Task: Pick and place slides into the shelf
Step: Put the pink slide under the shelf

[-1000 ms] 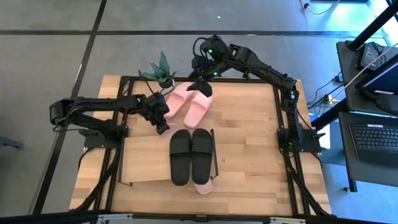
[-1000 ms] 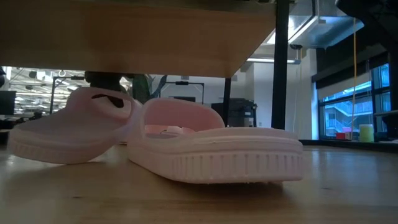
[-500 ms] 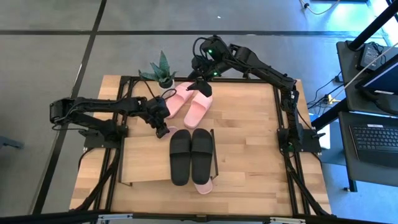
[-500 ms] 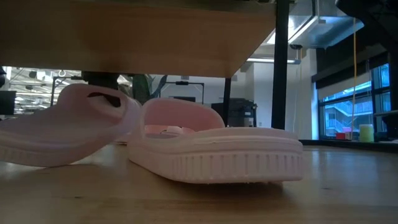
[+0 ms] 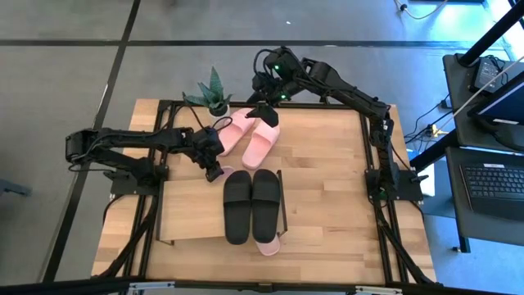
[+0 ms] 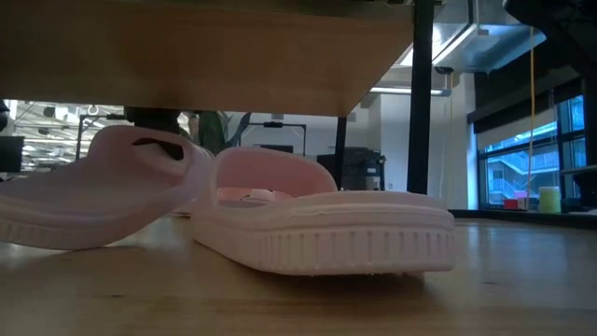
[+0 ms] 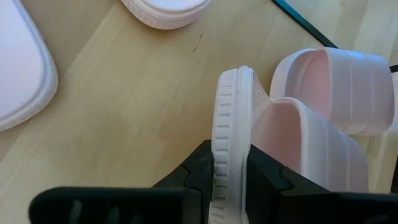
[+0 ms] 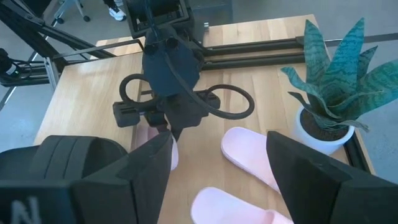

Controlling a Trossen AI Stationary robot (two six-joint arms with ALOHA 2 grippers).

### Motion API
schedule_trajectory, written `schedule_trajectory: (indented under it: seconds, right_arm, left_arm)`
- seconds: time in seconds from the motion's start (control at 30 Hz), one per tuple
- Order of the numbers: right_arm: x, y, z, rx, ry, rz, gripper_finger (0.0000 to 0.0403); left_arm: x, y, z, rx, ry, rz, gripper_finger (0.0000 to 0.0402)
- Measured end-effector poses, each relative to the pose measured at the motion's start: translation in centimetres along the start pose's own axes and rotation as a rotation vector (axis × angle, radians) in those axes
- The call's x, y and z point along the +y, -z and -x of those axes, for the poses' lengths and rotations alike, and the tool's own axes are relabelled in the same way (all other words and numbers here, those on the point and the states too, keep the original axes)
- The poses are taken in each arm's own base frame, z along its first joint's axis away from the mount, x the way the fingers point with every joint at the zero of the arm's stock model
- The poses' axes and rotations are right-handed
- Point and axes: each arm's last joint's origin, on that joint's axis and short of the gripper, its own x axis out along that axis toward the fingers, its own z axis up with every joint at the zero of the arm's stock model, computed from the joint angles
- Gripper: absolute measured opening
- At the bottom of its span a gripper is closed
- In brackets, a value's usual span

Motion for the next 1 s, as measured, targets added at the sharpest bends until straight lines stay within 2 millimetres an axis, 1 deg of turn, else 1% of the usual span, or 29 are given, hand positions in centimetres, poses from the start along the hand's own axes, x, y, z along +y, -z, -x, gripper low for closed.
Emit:
schedule_trajectory:
  seconds: [0.1,0.17,0.37,0.5,0.7,1.0]
  right_arm:
    - [-0.01,0.00,0.01,0.000,0.000,0.000,0.0259]
    - [-0.01,0.00,0.01,0.000,0.000,0.000,0.0259]
    - [0.00,0.00,0.00,0.000,0.000,0.018,0.0259]
    - [-0.01,0.00,0.01,0.000,0.000,0.018,0.0259]
    - [-0.02,0.00,0.01,0.000,0.000,0.019,0.0259]
    - [-0.01,0.00,0.01,0.000,0.000,0.023,0.0259]
  left_arm:
    - [-0.05,-0.01,0.01,0.004,0.019,0.010,0.0065]
    - [-0.14,-0.03,0.03,0.011,0.046,0.025,0.0077]
    - [-0.21,0.02,0.03,0.022,0.070,0.033,0.0140]
    - [-0.21,0.01,0.03,0.022,0.068,0.057,0.0165]
    - [-0.32,0.06,0.03,0.037,0.102,0.059,0.0172]
    - [-0.06,0.02,0.15,-0.001,0.013,0.031,0.0173]
